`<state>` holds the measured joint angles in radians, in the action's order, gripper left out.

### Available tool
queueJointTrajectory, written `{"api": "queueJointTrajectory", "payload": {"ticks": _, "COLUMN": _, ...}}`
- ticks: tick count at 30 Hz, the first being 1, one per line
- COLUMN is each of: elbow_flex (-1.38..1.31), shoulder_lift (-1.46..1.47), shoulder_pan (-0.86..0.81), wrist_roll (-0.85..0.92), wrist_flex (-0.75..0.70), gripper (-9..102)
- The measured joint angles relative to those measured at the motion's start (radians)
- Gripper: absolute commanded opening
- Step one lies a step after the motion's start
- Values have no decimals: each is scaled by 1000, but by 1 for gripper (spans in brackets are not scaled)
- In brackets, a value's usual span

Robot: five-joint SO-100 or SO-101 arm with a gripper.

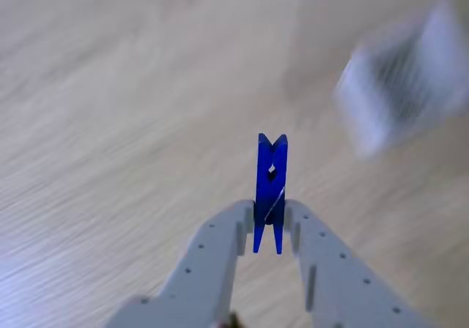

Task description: Grasp a peg and put it in the crate.

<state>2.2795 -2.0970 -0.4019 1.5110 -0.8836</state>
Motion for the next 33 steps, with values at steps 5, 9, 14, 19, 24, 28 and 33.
{"api": "queueJointTrajectory", "payload": {"ticks": 5, "elbow_flex": 55, "shoulder_lift": 67, "shoulder_pan": -135, "wrist_roll": 158, "wrist_flex": 437, "gripper": 2}}
{"api": "queueJointTrajectory", "payload": {"ticks": 9, "elbow_flex": 80, "shoulder_lift": 147, "shoulder_pan": -149, "wrist_roll": 179, "wrist_flex": 650, "gripper": 2}}
{"api": "queueJointTrajectory", "payload": {"ticks": 14, "elbow_flex": 80, "shoulder_lift": 193, "shoulder_pan": -147, "wrist_roll": 179, "wrist_flex": 689, "gripper": 2}}
{"api": "queueJointTrajectory", "payload": {"ticks": 19, "elbow_flex": 80, "shoulder_lift": 236, "shoulder_pan": -164, "wrist_roll": 186, "wrist_flex": 689, "gripper": 2}}
{"api": "queueJointTrajectory", "payload": {"ticks": 24, "elbow_flex": 80, "shoulder_lift": 267, "shoulder_pan": -164, "wrist_roll": 186, "wrist_flex": 672, "gripper": 2}}
{"api": "queueJointTrajectory", "payload": {"ticks": 28, "elbow_flex": 80, "shoulder_lift": 268, "shoulder_pan": -164, "wrist_roll": 186, "wrist_flex": 670, "gripper": 2}}
{"api": "queueJointTrajectory", "payload": {"ticks": 33, "elbow_flex": 80, "shoulder_lift": 270, "shoulder_pan": -164, "wrist_roll": 187, "wrist_flex": 670, "gripper": 10}}
